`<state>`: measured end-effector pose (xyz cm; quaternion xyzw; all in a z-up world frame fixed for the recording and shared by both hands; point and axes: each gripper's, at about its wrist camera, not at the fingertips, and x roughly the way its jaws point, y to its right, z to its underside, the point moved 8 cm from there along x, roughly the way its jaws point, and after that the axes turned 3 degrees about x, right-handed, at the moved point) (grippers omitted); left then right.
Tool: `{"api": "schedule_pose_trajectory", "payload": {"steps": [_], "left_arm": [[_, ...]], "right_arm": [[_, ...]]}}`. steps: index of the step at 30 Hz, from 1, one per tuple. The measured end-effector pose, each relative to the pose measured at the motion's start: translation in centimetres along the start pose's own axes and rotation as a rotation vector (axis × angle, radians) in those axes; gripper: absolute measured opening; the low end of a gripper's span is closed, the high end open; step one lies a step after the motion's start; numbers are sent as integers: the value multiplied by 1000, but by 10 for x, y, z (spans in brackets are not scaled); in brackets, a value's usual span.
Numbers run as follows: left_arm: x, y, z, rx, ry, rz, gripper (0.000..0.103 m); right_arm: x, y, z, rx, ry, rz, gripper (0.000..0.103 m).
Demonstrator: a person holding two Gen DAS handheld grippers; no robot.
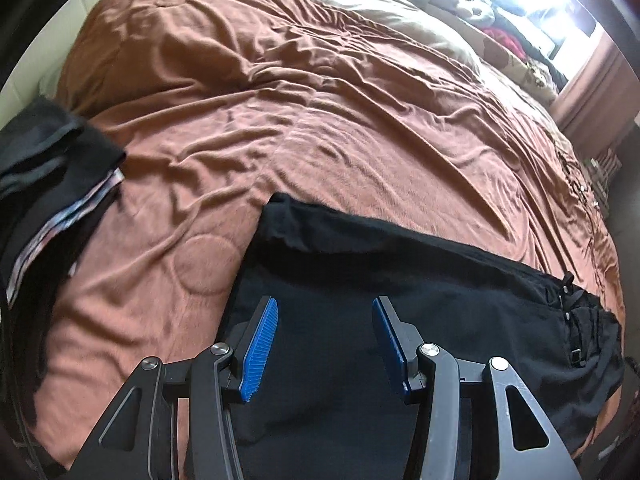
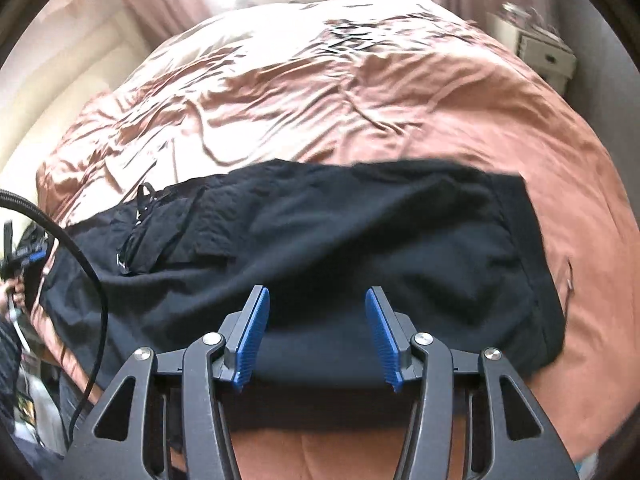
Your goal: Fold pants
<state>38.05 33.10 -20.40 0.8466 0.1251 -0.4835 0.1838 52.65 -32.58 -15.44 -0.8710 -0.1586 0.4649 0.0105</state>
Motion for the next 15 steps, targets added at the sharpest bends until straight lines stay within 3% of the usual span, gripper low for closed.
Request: {"api": "schedule_pose_trajectory", "payload": {"steps": [15], "left_arm": [[46,-8,-32,62,-53,-89,52]], "right_arm": [[108,-46,-64,-266,-107,7,48]]}}
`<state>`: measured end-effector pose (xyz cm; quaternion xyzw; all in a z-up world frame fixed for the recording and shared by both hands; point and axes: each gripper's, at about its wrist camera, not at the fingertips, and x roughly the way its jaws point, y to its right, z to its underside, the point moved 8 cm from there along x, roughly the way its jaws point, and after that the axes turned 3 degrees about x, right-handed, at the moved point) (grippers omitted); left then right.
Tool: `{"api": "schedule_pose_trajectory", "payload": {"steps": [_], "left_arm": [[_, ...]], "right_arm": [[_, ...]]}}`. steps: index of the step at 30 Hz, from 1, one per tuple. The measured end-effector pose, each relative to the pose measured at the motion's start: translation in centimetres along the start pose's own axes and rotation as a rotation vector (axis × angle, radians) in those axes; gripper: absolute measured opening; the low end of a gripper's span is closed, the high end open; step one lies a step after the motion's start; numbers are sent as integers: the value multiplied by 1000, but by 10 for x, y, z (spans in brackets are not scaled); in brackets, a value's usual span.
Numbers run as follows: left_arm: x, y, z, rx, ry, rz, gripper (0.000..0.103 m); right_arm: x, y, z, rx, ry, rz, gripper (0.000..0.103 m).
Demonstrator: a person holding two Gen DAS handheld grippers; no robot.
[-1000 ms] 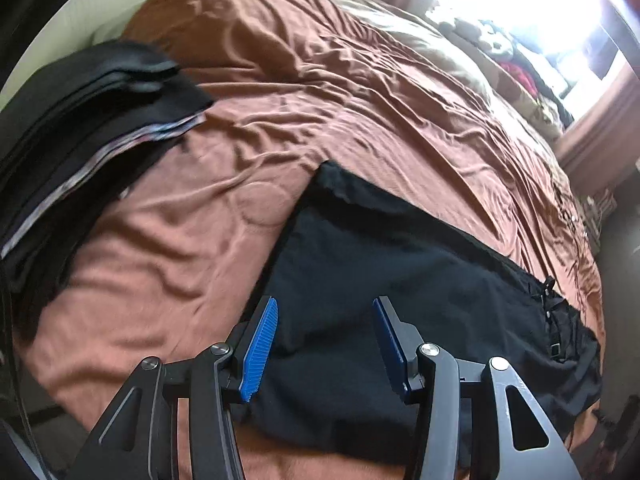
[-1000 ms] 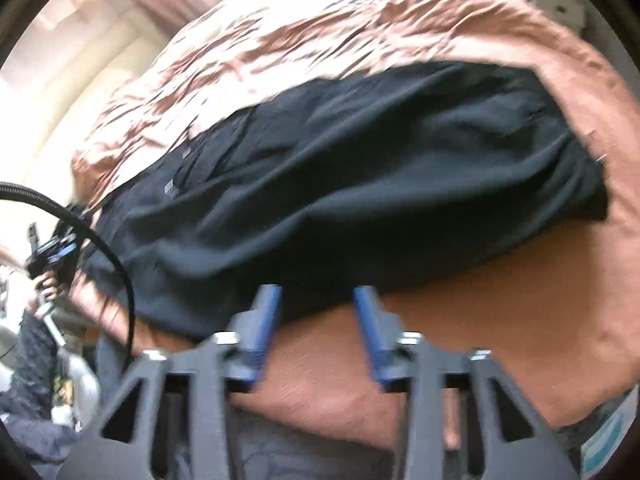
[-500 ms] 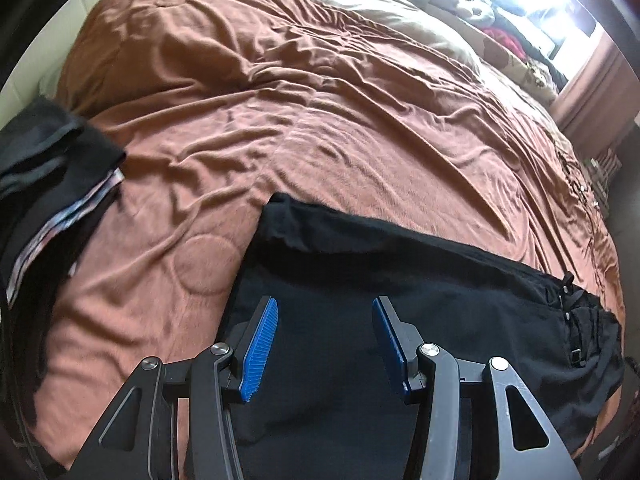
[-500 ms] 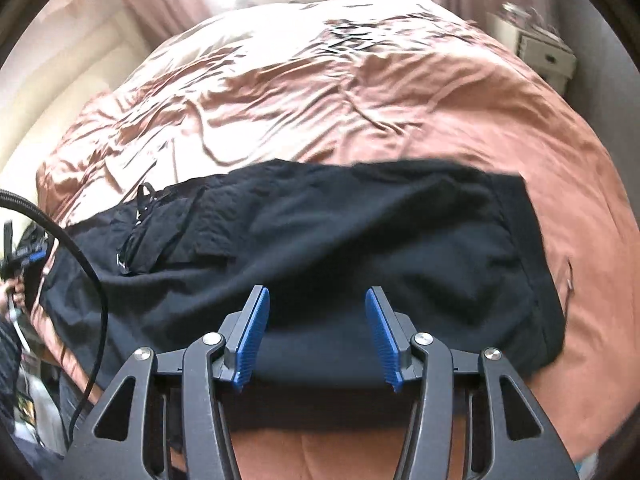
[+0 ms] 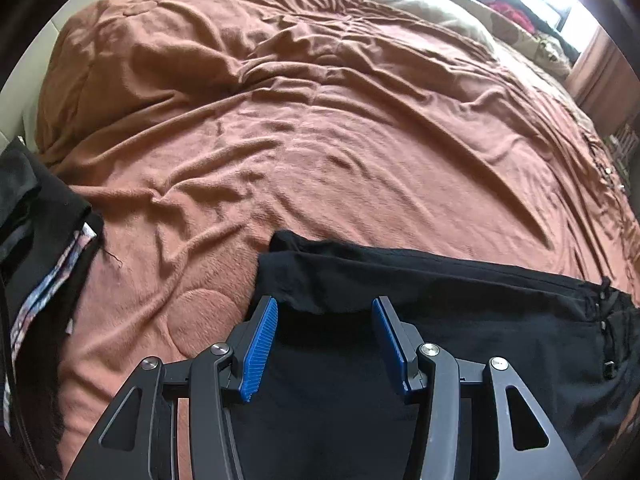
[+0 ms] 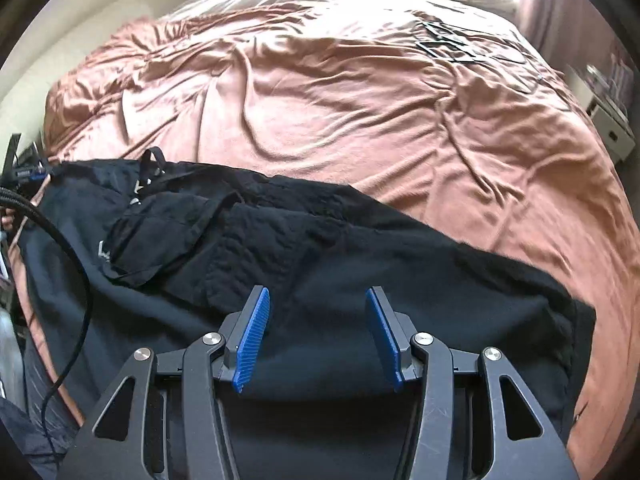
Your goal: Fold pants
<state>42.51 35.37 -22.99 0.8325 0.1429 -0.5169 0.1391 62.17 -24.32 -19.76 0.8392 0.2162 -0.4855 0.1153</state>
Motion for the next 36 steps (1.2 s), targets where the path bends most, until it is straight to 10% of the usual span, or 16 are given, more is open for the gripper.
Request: {"api": "schedule_pose_trajectory", "payload": {"steps": [29,36], "left_arm": [[38,-14,-15,33,-31,33,52],[29,-14,-15,45,-33,45,42]], "right_arm": [[96,-38,-46,-372,-202,-81,48],[82,-43,-43,-373,-151,-34,11]]}}
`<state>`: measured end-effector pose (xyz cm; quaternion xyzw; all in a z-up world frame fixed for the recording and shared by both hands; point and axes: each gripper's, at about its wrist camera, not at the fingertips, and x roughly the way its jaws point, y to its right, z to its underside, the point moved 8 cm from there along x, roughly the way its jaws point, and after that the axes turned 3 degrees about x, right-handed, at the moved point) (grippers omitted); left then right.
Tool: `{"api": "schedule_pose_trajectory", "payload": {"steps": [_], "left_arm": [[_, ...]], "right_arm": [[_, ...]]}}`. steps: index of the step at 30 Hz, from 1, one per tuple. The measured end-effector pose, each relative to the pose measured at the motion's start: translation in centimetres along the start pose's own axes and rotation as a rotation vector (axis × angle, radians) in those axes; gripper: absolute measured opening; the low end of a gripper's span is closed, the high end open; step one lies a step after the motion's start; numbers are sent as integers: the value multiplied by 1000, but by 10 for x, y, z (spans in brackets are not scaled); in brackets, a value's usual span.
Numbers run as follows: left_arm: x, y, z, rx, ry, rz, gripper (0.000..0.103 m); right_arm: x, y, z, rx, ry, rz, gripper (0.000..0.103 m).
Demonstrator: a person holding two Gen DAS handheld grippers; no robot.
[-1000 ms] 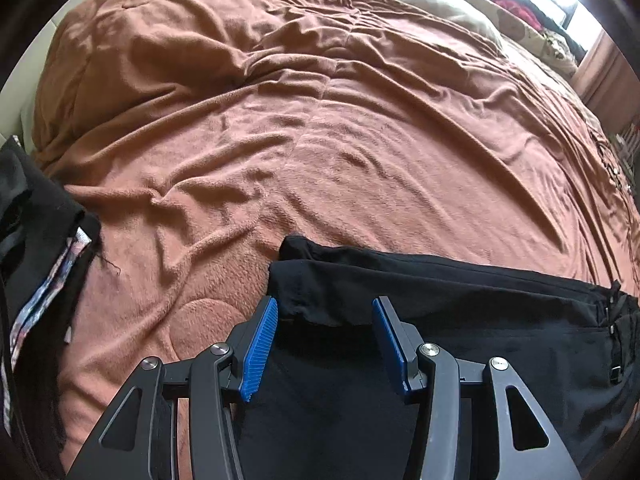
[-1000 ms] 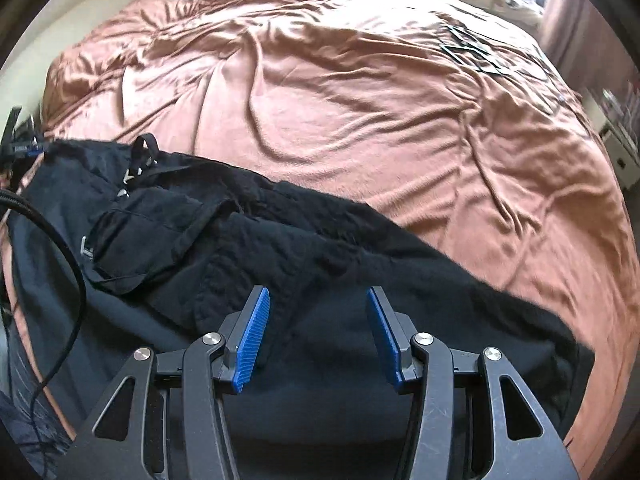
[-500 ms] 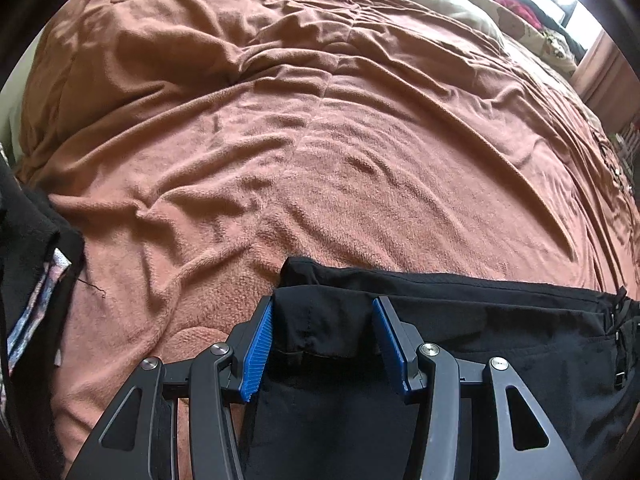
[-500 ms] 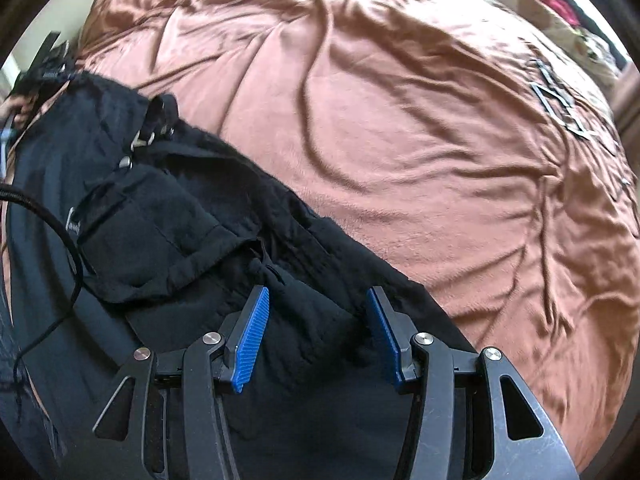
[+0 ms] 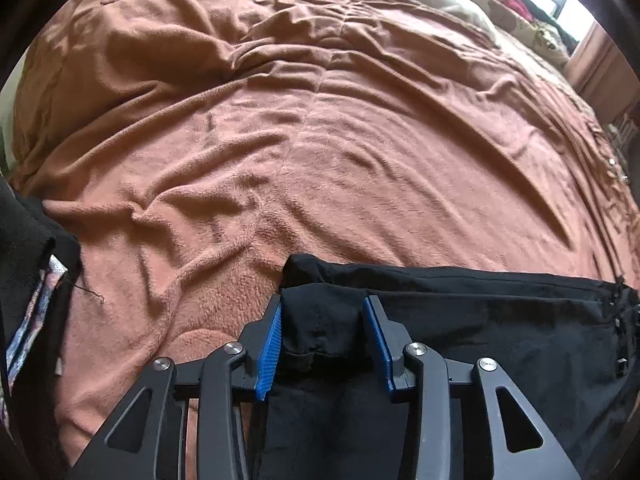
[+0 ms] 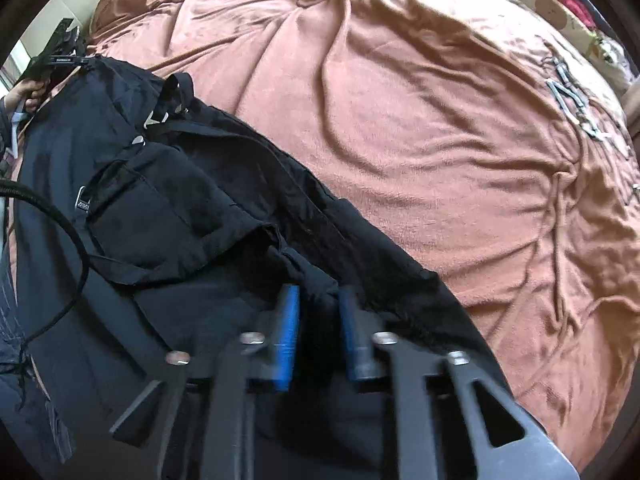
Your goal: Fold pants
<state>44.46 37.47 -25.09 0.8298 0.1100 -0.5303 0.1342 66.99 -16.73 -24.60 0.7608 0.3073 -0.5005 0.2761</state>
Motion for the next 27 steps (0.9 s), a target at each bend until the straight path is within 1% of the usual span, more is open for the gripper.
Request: {"api": "schedule_pose_trajectory", "payload": {"steps": [3,4,5,6,8,9,12,17,22,27], "left_arm": [[-10,5,2,23,11,32,42],[-10,7,3,35,10,31,42],[-10,9,5,45,5,26,36],[-10,10,6,56,4,19,16],[-13,10,5,69,9,-12,9],[-16,10,3,64,25,-12,7],[-27,8,-4,49,66,-17,6],[-34,10,-15,41,96,-20,6],[-26,9,-16,33,87,-34,6],[-8,4,-15,17,61,-61,6]], "right_arm": [[-8,-3,4,6,18,31,9],[-9,-4,4,8,26,42,9],[-10,-4,5,12,32,49,9],[-12,-5,5,19,39,58,9],[-17,-6,6,29,54,72,8],[-20,-6,7,34,63,82,8],[-32,-7,6,42,89,113,7],[-50,-3,2,52,118,174,6],[-55,4,-4,76,140,213,6],[-39,8,-9,91,121,231,6]]}}
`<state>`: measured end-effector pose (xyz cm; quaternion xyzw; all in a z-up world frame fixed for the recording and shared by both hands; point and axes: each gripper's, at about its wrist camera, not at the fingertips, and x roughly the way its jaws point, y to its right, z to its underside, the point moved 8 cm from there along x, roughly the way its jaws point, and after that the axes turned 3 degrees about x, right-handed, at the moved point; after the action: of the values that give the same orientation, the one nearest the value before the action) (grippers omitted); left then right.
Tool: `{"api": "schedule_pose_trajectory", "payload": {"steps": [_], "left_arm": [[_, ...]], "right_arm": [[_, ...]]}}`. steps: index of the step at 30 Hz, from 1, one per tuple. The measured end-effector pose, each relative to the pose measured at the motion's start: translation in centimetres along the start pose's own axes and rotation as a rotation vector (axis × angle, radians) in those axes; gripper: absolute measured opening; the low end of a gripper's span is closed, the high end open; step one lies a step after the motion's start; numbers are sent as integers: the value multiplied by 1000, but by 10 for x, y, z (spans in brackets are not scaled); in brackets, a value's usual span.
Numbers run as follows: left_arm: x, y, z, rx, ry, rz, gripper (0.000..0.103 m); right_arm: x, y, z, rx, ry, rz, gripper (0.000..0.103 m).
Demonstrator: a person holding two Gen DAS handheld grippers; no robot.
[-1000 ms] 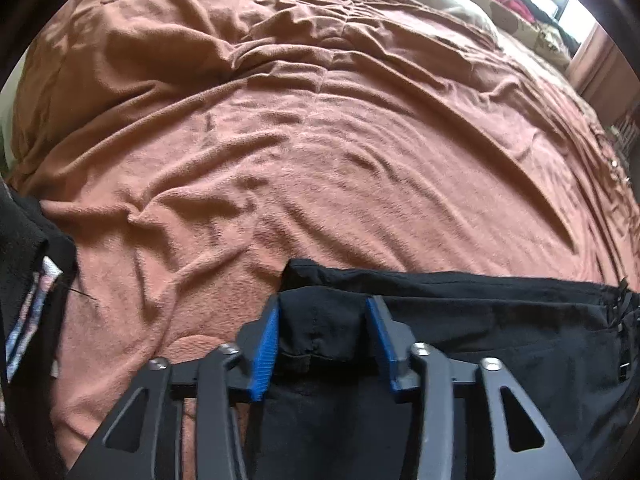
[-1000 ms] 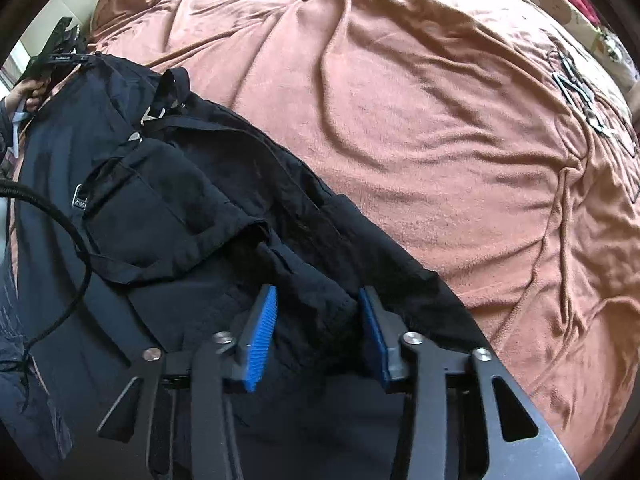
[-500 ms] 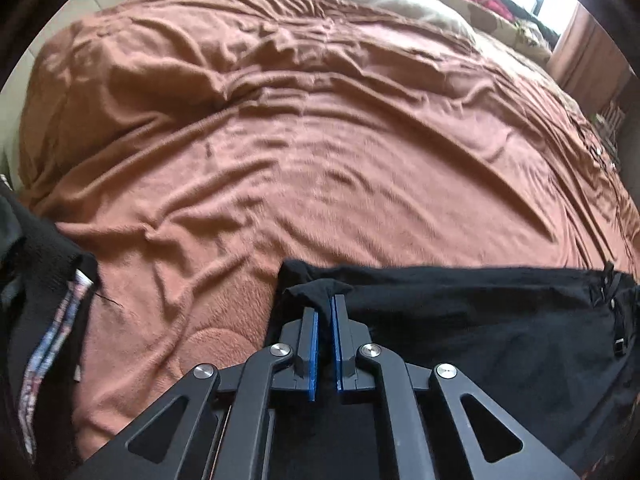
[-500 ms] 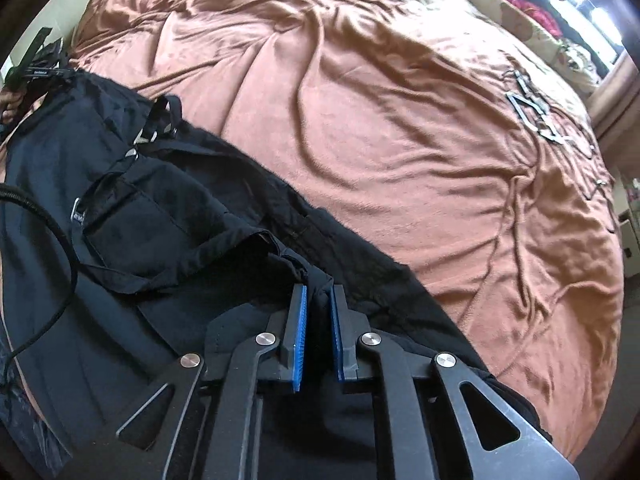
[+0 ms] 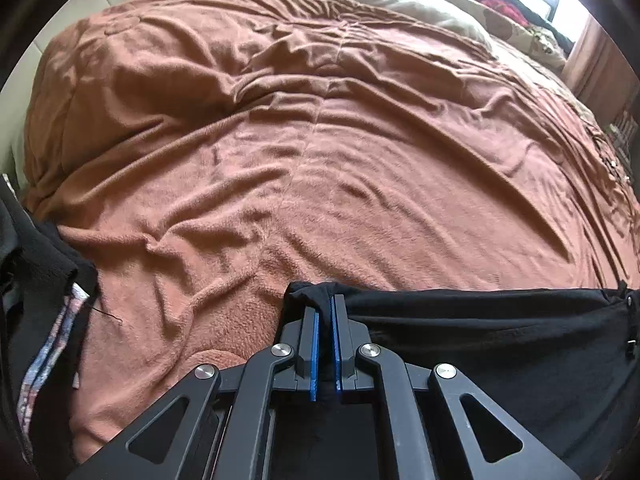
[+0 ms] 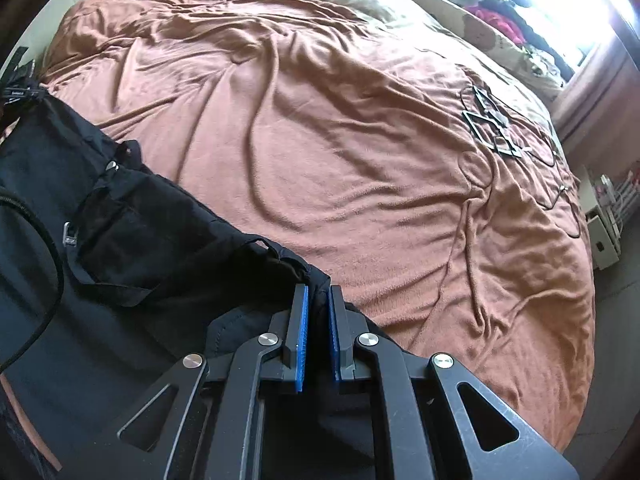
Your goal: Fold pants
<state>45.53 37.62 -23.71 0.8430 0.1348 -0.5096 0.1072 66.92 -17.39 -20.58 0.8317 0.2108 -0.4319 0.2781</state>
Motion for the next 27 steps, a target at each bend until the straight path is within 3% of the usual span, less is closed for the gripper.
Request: {"api": "schedule_pose_trajectory", "payload": {"steps": [11,15,16,17,18,20,27], "left_arm": [[20,-4,-6,-17,-22,-24,6],[17,-5,-5,-29,-44,-24,17],[14,-6,-4,-35,-45,-19,20],[10,-6,-3,-39,-45,-14,34],[5,-7,-1,-39,-38,-14,49],[-6,-7,2,-33,-19,-12,60],[-41,-13,24,-52,-16,41,60]], "right_arm": [[37,0,-6,48,-58,28,6],[33,4,-9,104,-62,21,18],[28,5,-9,120,-61,23,29],[21,8,-9,144,-50,21,42],[13,9,-9,166,-36,16,48],[-2,10,-7,201,-12,-2,52],[-51,11,24,330,31,-67,53]]}}
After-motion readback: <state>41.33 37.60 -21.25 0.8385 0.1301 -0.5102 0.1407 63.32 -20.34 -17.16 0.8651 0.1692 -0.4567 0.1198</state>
